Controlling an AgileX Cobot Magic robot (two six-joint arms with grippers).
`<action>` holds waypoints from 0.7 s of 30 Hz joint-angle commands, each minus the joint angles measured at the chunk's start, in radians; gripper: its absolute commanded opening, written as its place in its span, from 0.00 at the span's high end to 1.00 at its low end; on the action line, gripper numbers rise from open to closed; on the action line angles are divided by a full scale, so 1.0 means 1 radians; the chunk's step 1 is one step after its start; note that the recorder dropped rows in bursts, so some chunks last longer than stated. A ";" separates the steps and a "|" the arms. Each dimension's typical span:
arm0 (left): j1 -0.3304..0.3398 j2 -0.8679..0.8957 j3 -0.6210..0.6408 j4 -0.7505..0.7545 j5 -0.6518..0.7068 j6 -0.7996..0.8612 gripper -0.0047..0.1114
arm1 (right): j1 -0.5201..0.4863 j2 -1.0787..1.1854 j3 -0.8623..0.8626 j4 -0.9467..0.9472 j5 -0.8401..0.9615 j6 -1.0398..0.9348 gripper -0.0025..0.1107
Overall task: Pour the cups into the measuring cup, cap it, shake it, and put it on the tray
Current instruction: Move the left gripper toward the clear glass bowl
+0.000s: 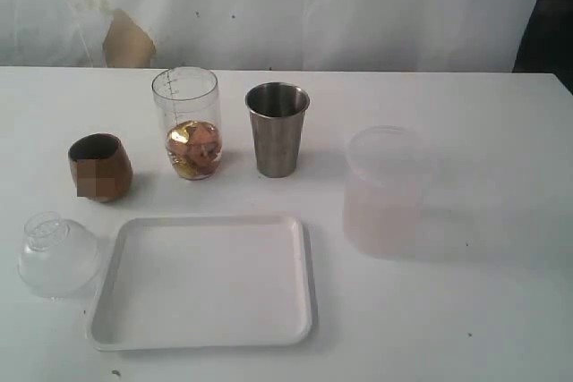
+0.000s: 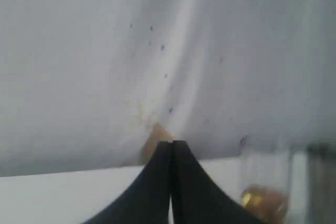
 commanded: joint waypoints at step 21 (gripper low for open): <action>-0.014 0.324 -0.326 0.008 0.315 -0.429 0.96 | -0.006 -0.006 0.006 0.002 0.047 -0.013 0.98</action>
